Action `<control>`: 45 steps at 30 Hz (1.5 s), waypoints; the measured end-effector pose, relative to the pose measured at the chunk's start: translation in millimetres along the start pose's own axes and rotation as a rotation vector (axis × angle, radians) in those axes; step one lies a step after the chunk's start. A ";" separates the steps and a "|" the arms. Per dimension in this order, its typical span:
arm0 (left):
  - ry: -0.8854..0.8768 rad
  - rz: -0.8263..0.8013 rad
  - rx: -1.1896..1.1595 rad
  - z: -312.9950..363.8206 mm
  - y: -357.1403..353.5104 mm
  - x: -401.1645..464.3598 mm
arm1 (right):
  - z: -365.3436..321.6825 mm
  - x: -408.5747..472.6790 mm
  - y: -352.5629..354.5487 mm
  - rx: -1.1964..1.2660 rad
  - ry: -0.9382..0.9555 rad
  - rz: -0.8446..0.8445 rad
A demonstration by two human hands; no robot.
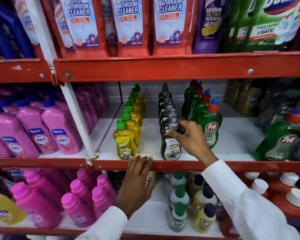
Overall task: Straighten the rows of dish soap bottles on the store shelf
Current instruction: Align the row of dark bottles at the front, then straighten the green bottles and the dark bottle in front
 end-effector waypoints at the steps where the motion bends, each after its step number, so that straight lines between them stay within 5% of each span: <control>1: 0.008 -0.005 -0.004 0.7 0.1 0.1 | -0.1 0.5 -1.8 0.003 -0.005 -0.008; 12: 0.012 -0.041 0.049 27.3 -15.7 5.3 | 7.2 -16.0 14.1 0.038 -0.023 0.070; 20: -0.081 -0.056 0.109 78.7 -39.9 21.1 | 100.0 -88.0 62.5 -0.033 -0.012 0.704; 28: -0.109 -0.061 0.180 110.2 -58.3 32.9 | 166.0 -71.9 121.5 -0.062 -0.275 0.925; 37: -0.080 -0.041 0.177 113.7 -60.4 34.6 | 186.2 -50.4 152.4 -0.024 -0.330 0.915; 45: -0.063 -0.037 0.159 115.5 -61.0 33.3 | 130.6 -48.5 94.1 -0.027 -0.213 0.651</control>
Point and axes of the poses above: each hand's wrist, its own x-axis towards the middle knuckle, its own y-axis out of the back of the hand, z = x × y, the point moved 3 cm from there along x, towards the middle knuckle, and after that the axes turned 3 degrees about -y, right-handed, at the moved point
